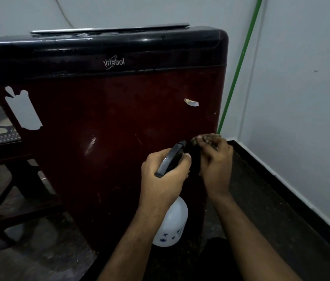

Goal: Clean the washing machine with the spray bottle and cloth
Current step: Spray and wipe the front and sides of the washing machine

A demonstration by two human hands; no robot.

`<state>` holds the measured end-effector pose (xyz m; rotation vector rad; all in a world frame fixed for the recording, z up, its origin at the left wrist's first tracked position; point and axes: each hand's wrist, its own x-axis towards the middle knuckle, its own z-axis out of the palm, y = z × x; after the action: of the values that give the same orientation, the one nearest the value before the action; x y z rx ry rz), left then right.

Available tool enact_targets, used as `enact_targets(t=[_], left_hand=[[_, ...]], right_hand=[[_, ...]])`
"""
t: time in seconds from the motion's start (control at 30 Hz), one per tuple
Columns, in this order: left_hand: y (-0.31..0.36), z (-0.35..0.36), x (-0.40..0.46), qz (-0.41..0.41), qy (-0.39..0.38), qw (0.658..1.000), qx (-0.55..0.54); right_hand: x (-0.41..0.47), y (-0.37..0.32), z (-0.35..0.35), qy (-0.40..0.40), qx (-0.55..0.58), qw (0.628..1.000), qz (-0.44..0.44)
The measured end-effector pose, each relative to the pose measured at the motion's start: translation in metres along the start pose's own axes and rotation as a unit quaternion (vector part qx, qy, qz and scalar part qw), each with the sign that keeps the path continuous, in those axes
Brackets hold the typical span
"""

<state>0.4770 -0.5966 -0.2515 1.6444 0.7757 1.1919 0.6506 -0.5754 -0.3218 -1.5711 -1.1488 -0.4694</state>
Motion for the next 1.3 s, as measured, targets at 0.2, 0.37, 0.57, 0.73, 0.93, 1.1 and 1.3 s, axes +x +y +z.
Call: enact_targets(t=[0.2, 0.37, 0.57, 0.73, 0.93, 1.1, 1.3], left_hand=[[-0.017, -0.001, -0.001, -0.027, 0.017, 0.999, -0.003], [-0.021, -0.005, -0.001, -0.027, 0.043, 0.999, -0.019], [-0.031, -0.021, -0.002, -0.048, 0.116, 0.992, -0.012], [-0.033, -0.040, 0.001, -0.062, 0.165, 0.984, -0.005], [-0.036, -0.057, 0.005, -0.073, 0.169, 0.983, 0.012], [-0.039, -0.059, 0.007, -0.085, 0.179, 0.980, 0.008], [-0.046, -0.066, 0.003, -0.071, 0.168, 0.983, -0.002]], right_hand=[[0.020, -0.026, 0.014, -0.005, -0.037, 0.998, -0.057], [0.003, -0.015, 0.014, -0.017, -0.027, 0.998, -0.045], [0.031, -0.070, 0.031, 0.008, -0.047, 0.994, -0.099], [0.026, -0.078, 0.039, -0.006, -0.065, 0.993, -0.103], [0.024, -0.083, 0.044, -0.002, -0.080, 0.993, -0.090], [0.010, -0.086, 0.061, -0.045, -0.133, 0.972, -0.189], [-0.014, -0.065, 0.052, -0.112, -0.160, 0.962, -0.192]])
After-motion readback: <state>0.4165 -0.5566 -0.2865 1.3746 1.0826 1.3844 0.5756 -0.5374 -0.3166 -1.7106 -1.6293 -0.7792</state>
